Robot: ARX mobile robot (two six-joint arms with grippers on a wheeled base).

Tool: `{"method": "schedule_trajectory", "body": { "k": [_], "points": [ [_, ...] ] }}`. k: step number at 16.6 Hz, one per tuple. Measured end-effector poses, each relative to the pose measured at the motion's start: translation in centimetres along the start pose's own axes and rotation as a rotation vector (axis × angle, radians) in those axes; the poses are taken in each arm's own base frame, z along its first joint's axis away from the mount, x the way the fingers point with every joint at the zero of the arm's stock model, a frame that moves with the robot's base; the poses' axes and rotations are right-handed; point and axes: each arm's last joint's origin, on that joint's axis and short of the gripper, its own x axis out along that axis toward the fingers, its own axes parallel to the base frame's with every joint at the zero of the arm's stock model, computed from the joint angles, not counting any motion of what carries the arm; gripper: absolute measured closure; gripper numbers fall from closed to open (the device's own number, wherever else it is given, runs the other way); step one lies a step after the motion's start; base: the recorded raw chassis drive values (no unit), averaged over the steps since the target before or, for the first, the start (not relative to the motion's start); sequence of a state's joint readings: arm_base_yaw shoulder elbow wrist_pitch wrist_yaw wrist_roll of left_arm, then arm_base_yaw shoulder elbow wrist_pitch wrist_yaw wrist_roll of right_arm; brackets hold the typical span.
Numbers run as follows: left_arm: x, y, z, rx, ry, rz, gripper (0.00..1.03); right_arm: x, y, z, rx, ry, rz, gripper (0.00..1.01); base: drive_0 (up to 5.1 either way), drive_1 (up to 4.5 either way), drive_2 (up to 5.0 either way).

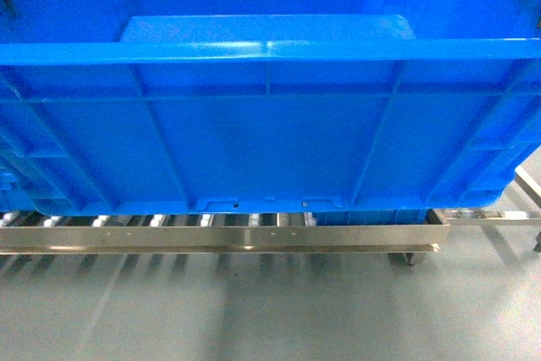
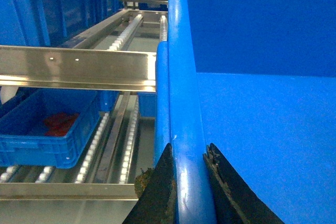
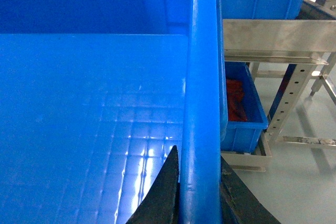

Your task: Place box next to blue box on left shelf

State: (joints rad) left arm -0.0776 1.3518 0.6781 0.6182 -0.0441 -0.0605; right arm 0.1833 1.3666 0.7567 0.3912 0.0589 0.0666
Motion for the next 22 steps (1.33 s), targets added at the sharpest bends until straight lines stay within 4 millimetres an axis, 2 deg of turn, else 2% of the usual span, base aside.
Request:
{"method": "schedule_trajectory", "body": {
  "k": [11, 22],
  "points": [
    [0.00, 0.00, -0.04, 0.000, 0.004, 0.001, 0.94, -0.01, 0.00, -0.02, -0.001, 0.001, 0.000, 0.92, -5.0, 2.42, 2.4],
    [0.00, 0.02, -0.01, 0.000, 0.001, 0.001, 0.94, 0.01, 0.14, -0.05, 0.001, 0.002, 0.000, 0.92, 0.0, 0.00, 0.0]
  ]
}}
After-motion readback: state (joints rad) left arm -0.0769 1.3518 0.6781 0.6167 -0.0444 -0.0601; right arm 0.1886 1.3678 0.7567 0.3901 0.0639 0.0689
